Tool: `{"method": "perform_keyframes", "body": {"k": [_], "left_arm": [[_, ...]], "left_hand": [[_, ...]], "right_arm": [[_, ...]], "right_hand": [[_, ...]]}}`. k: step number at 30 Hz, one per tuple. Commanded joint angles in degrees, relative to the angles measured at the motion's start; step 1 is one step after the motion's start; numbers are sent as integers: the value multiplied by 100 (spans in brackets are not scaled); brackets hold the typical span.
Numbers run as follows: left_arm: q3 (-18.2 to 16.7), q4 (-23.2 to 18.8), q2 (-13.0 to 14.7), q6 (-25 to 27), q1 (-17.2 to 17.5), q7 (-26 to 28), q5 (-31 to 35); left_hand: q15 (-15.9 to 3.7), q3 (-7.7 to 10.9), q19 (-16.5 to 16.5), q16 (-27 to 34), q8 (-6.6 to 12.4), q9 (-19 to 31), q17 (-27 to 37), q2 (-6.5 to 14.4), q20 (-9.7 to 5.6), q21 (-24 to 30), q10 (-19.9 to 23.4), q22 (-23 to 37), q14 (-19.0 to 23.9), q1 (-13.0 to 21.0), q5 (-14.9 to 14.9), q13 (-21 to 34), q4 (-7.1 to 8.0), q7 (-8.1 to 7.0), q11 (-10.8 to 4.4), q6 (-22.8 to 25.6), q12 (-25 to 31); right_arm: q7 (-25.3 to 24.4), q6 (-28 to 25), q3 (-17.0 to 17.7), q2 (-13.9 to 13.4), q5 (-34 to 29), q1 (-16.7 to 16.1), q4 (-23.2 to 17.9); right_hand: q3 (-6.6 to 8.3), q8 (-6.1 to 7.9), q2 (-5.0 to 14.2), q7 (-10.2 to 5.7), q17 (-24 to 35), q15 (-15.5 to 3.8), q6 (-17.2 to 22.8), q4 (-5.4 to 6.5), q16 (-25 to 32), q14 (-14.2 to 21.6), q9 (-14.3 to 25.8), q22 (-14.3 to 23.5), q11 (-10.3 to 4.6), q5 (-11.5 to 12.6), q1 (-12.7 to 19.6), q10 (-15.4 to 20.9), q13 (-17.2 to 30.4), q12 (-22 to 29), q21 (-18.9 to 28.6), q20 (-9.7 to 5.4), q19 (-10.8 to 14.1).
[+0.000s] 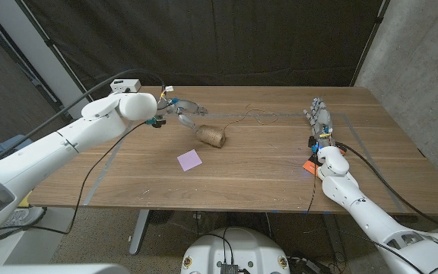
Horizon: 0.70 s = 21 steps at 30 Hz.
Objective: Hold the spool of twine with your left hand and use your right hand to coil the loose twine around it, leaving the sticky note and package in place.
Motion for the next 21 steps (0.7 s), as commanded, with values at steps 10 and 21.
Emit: {"method": "perform_keyframes", "body": {"k": [10, 21], "left_arm": [[93, 223, -168, -7, 108, 321, 240], [300, 450, -381, -92, -84, 231, 381]], "left_hand": [[4, -16, 38, 77, 59, 45, 68, 24, -29, 29, 15, 27, 34, 131, -35, 75, -10, 3, 0, 41, 93], [6, -36, 41, 95, 62, 56, 97, 21, -12, 32, 7, 31, 29, 145, -58, 106, -10, 9, 5, 38, 125]], "right_arm": [[131, 296, 55, 190, 97, 96, 483], [232, 437, 88, 287, 163, 188, 772]], "right_hand": [[44, -1, 91, 2, 14, 10, -25, -8, 24, -30, 26, 30, -38, -22, 29, -42, 27, 15, 33, -187, -27], [53, 2, 88, -2, 15, 5, -31, -10, 27, -29, 26, 30, -43, -23, 24, -43, 27, 21, 35, -190, -26]]}}
